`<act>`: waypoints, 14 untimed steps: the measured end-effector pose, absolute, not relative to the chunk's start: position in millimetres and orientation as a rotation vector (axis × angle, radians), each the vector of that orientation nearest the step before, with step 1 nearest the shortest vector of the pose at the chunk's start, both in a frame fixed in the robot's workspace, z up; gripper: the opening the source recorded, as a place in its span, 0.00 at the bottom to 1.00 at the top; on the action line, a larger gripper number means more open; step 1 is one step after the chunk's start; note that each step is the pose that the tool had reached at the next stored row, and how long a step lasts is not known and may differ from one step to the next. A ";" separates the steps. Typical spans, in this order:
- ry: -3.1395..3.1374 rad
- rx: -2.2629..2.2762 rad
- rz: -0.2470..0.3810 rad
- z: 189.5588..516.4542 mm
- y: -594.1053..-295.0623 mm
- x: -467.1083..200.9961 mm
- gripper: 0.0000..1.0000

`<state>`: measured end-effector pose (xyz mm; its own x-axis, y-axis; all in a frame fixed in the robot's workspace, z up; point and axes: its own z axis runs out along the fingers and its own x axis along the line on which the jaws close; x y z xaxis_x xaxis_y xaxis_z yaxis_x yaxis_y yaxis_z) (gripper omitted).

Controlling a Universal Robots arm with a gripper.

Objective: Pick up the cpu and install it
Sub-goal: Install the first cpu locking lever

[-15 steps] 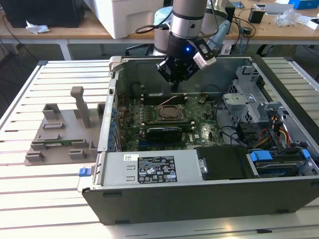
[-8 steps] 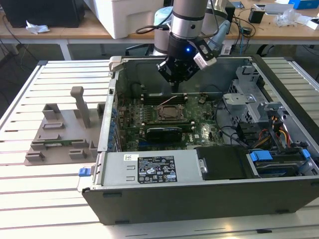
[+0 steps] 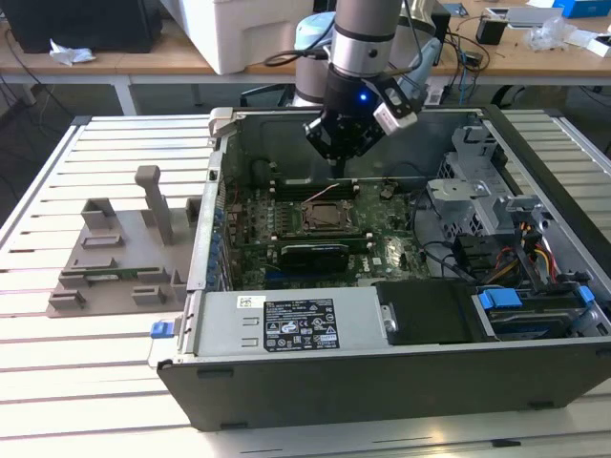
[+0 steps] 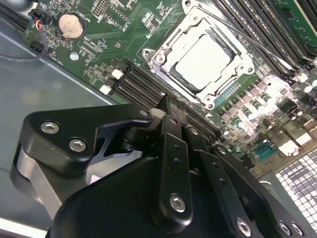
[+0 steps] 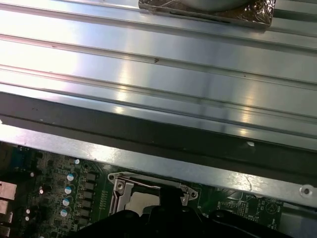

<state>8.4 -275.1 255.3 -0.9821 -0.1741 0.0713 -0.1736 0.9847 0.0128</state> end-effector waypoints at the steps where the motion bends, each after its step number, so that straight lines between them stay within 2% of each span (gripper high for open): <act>1: -3.057 0.268 -0.010 254.6 -275.1 8.9 0.11; 14: -3.057 0.268 -0.010 250.2 -275.1 12.0 0.11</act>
<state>12.0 -275.1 250.2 -0.9821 -0.1741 0.0718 -0.1736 0.9847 0.0126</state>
